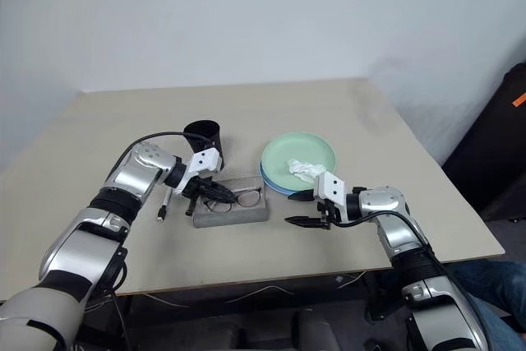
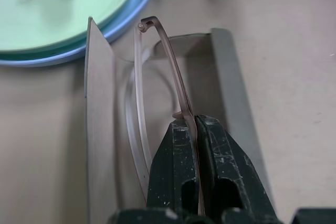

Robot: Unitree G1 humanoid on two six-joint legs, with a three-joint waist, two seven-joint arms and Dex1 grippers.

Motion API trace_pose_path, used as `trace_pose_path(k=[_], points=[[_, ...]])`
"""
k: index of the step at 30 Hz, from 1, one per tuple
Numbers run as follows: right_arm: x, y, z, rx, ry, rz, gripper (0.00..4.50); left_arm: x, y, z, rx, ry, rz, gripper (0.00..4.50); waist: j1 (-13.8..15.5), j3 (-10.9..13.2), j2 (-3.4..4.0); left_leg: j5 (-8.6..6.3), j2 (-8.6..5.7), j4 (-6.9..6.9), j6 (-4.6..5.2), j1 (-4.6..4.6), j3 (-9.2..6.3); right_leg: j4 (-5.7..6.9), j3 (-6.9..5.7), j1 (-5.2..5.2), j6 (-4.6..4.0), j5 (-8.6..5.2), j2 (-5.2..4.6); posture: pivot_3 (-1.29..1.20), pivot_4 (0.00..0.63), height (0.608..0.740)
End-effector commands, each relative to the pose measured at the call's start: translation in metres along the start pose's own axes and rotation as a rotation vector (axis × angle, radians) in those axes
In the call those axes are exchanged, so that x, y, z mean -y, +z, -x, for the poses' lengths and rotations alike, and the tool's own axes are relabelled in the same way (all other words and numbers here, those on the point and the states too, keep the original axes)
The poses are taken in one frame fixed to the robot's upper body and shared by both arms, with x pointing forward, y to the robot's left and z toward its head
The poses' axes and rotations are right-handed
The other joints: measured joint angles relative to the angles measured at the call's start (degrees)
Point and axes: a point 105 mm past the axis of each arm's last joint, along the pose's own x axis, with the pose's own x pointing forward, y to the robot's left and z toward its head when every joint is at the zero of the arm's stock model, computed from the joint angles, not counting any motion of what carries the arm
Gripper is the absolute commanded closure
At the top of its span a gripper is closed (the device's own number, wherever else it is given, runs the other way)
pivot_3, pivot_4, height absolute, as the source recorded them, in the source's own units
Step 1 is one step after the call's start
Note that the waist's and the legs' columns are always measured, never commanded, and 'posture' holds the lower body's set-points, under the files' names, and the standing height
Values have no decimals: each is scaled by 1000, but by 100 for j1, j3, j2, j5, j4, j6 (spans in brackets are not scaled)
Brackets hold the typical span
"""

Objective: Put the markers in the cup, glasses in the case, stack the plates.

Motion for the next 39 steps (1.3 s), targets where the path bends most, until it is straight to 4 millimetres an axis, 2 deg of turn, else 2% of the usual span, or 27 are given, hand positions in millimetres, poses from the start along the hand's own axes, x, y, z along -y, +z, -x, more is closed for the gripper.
trace_pose_path(k=[1, 16, 19, 21, 26, 31, 35, 38, 39], points=[[7, 12, 3, 20, -21, 49, 1747, 0, 9, 5, -5, -40, -21, 4455, 1, 0, 0, 0, 0, 0, 0, 0, 0, 0, 0, 0, 0, 0, 0, 0, 0, 740], [6, 11, 1, 17, -14, 51, 1747, 8, -4, 1, -58, -99, 21, 4455, -1, -1, -1, -1, 0, 0, 2, 2, -1, 1, 1, 2, 0, 0, 0, 0, 0, 740], [6, 12, 0, 17, -13, 52, 1747, 3, -2, -1, -49, -67, 4, 3835, 1, -2, -2, -1, 0, 1, 2, 2, -1, 1, 2, 2, 0, 0, 0, 0, 0, 740], [7, 11, 1, 16, -13, 52, 1747, 2, 1, -2, -37, -57, -1, 3196, 2, -2, -2, -1, 0, 1, 2, 3, -2, 1, 1, 3, 0, 0, 0, 0, 0, 740], [7, 11, 1, 16, -14, 52, 1747, -4, 11, -1, 7, -23, -24, 3196, 5, -2, -3, -1, 0, 6, 2, 2, -1, 0, 2, 6, 0, 0, -1, 0, 0, 740], [6, 11, 1, 14, -11, 51, 1747, -15, 33, 7, 76, 49, -77, 3196, 4, 0, -6, -1, 0, 14, 2, 0, -1, 0, 1, 6, 1, 0, -1, 0, 0, 740], [6, 10, 1, 12, -9, 52, 1747, -31, 49, 16, 105, 169, -137, 3196, 4, 0, -8, -1, 0, 13, 2, -1, -2, 0, 1, 6, 1, 1, -1, 0, 0, 740], [7, 11, 0, 12, -8, 54, 1747, -44, 54, 22, 104, 275, -148, 3196, 1, 0, -8, -2, 0, 9, 2, 1, -2, 0, 1, 6, 2, 1, -1, 0, 0, 740], [7, 11, 0, 13, -8, 55, 1747, -47, 53, 22, 102, 296, -145, 3365, -1, 0, -8, -2, 0, 8, 3, 1, -2, 0, 1, 5, 3, 2, 0, 0, 0, 740]])
